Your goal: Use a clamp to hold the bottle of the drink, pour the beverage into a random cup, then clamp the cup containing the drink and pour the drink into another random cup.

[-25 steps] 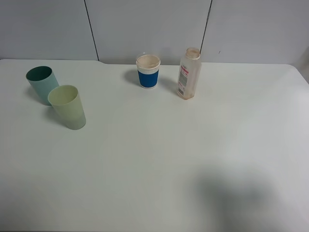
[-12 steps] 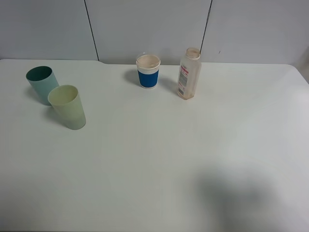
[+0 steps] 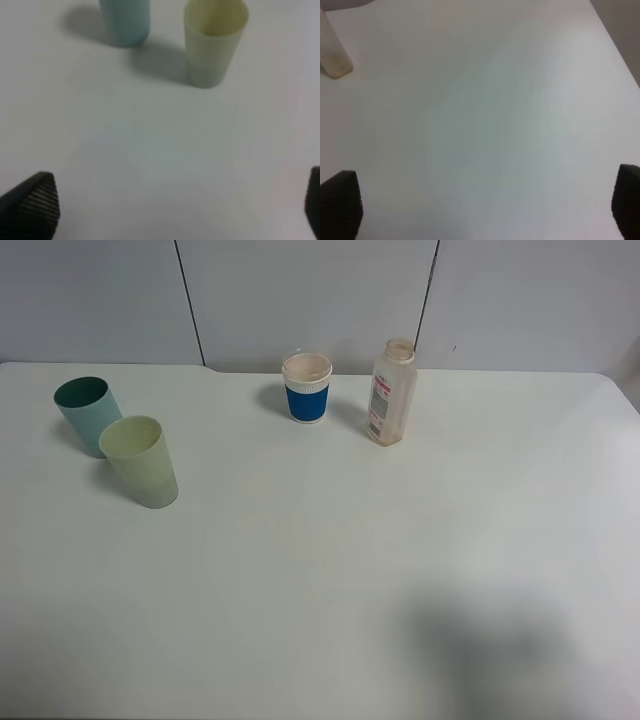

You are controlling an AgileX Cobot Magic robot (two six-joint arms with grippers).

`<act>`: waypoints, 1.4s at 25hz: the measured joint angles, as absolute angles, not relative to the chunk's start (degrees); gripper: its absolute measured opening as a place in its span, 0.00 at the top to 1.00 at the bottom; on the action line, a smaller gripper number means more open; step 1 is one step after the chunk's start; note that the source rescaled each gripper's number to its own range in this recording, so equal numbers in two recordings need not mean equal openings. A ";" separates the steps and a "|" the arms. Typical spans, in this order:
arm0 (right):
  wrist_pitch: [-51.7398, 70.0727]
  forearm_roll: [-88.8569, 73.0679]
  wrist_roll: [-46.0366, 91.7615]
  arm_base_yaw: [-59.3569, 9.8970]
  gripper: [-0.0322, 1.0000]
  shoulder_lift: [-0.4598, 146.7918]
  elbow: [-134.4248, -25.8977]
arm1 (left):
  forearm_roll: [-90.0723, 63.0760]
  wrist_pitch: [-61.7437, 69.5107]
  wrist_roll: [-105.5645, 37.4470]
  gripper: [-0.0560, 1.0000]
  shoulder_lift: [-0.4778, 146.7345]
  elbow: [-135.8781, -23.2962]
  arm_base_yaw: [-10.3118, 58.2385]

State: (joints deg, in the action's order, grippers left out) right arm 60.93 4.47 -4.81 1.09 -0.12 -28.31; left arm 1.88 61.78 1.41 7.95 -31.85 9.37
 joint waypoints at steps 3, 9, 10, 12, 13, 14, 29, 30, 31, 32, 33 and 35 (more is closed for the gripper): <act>60.93 4.47 -4.81 1.09 0.00 -0.12 -28.31 | 1.42 61.12 1.41 0.00 6.56 -29.17 9.37; 60.93 4.47 -4.81 1.09 0.00 -0.12 -28.31 | 1.33 60.53 1.41 0.00 3.13 -28.98 9.37; 60.93 4.47 -4.81 1.09 0.00 -0.12 -28.31 | 1.33 60.53 1.41 0.00 3.13 -28.98 9.37; 60.93 4.47 -4.81 1.09 0.00 -0.12 -28.31 | 1.33 60.52 1.41 0.00 1.61 -28.98 9.37; 60.93 4.47 -4.81 1.09 0.00 -0.12 -28.31 | 1.33 60.52 1.41 0.00 0.89 -28.98 9.37; 60.93 4.47 -4.81 1.09 0.00 -0.12 -28.31 | 1.33 60.52 1.41 0.00 0.89 -28.98 9.37; 60.93 4.47 -4.81 1.09 0.00 -0.12 -28.31 | 1.27 60.52 1.41 0.00 -0.28 -28.98 9.37; 60.93 4.47 -4.81 1.09 0.00 -0.12 -28.31 | 1.27 60.52 1.41 0.00 -0.28 -28.98 9.37; 60.93 4.47 -4.81 1.09 0.00 -0.12 -28.31 | 1.27 60.52 1.41 0.00 -0.28 -28.98 9.37; 60.93 4.47 -4.81 1.09 0.00 -0.12 -28.31 | 1.27 60.52 1.41 0.00 -0.28 -28.98 9.29; 60.93 4.47 -4.81 1.09 0.00 -0.12 -28.31 | 1.27 60.52 1.41 0.00 -0.28 -28.98 8.53; 60.93 4.47 -4.81 1.09 0.00 -0.12 -28.31 | 1.23 60.52 1.41 0.00 -0.28 -28.98 7.26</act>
